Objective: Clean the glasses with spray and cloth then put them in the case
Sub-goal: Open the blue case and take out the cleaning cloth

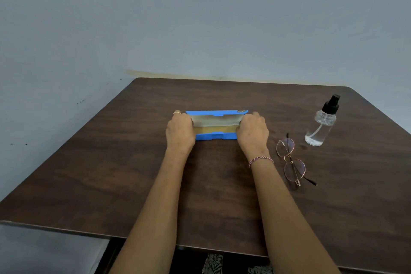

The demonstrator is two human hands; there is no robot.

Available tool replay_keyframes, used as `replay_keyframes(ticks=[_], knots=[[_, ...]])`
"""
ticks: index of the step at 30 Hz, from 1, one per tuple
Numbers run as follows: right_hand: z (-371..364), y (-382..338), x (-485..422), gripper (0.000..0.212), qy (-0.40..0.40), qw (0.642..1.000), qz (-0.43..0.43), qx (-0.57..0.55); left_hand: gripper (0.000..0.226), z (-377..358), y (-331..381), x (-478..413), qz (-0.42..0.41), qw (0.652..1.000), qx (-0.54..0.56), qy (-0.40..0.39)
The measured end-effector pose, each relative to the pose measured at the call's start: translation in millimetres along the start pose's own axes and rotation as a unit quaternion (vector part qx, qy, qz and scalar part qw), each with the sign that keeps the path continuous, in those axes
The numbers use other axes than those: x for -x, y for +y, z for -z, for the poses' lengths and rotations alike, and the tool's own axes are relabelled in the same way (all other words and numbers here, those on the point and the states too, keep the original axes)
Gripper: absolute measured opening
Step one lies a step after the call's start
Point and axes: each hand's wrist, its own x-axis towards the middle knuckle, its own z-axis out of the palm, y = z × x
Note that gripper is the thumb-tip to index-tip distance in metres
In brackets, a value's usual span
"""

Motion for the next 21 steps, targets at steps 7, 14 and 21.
replay_keyframes(ticks=[7, 14, 21], knots=[[3.4, -4.9, 0.1, 0.022, -0.007, 0.997, -0.012, 0.069, 0.019, -0.3, 10.1, 0.5, 0.018, 0.999, -0.047, -0.015], [0.7, -5.3, -6.0, 0.024, 0.002, 0.997, -0.030, 0.077, 0.019, -2.1, 4.9, -3.1, 0.001, 0.999, -0.050, -0.002], [-2.2, 3.9, -9.3, 0.014, 0.000, 0.991, -0.051, -0.120, 0.012, 2.6, -7.9, -8.0, 0.037, 0.994, 0.098, 0.017]])
